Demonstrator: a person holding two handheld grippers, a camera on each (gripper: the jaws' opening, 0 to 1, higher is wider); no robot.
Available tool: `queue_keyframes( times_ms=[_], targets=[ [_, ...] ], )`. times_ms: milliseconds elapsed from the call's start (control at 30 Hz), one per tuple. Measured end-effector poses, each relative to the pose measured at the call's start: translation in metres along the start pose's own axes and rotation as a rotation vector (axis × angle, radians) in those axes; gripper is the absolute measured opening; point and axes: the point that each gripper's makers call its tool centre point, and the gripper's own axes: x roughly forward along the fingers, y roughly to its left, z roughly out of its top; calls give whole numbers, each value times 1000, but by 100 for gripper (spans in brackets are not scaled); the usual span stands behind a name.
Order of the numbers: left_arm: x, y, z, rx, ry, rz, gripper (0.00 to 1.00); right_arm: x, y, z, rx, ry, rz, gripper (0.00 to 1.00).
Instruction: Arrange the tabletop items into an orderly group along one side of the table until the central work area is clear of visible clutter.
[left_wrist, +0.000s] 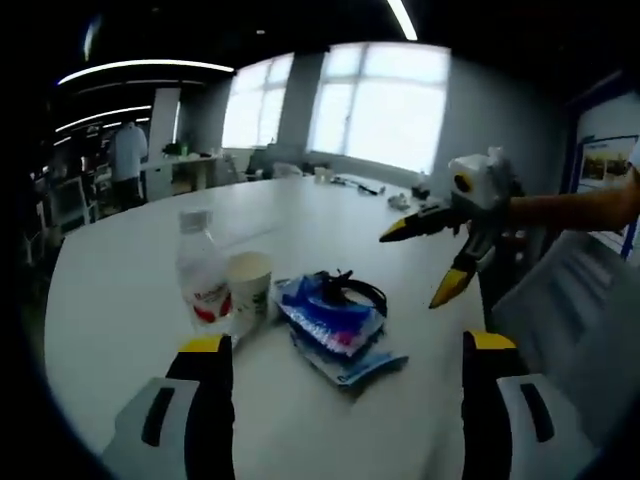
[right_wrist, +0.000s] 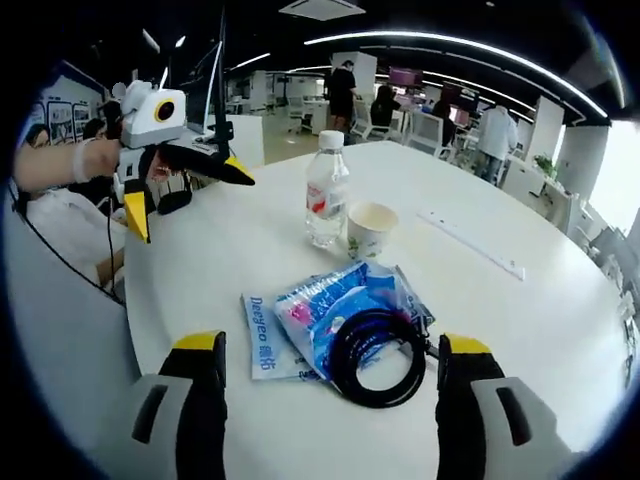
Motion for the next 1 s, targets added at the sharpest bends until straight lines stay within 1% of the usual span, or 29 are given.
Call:
queue_keyframes(
  times_ms=[67,133,233,333,400,433,500,567,600,633,667,700,833,933,1000],
  targets=[
    [1,-6,0,-13,-4,9,92,-4,-2,-3,-4,-10,8,83],
    [3,-11,0,-21,-5,21,91,-6,-7,-6,-19,-9,13,81],
    [8,-16,-2,-33,1,37,91,-8,-17,-13,-16,2,27,81],
    [14,-25,-3,-54,-4,53,89,-12,-30,-18,-28,-11,29,80],
    [20,-34,-6,-57,-2,52,89,-12,-41,-22,-26,-21,14,79],
    [24,-40,-9,-58,8,54,89,-11,-47,-29,-2,-11,14,77],
    [29,-47,-14,-70,17,48,87,-11,-52,-34,30,-15,19,71],
    [34,-54,-19,-80,30,51,86,-11,-58,-40,52,-19,17,72],
    [38,-57,-21,-79,42,45,87,-11,-59,-40,58,-28,22,72],
    [39,-59,-24,-76,58,39,86,-11,-60,-43,74,-24,34,71],
    [39,-60,-28,-57,88,31,86,-10,-62,-46,76,-15,36,71],
    [39,-59,-28,-46,97,34,87,-10,-63,-48,69,-15,33,71],
    [38,-58,-23,-46,100,36,86,-9,-64,-53,76,-9,47,71],
    [40,-51,-21,-13,124,48,85,-7,-65,-56,63,11,50,71],
    [42,-47,-17,-7,123,54,85,-7,-65,-56,57,10,53,71]
  ],
)
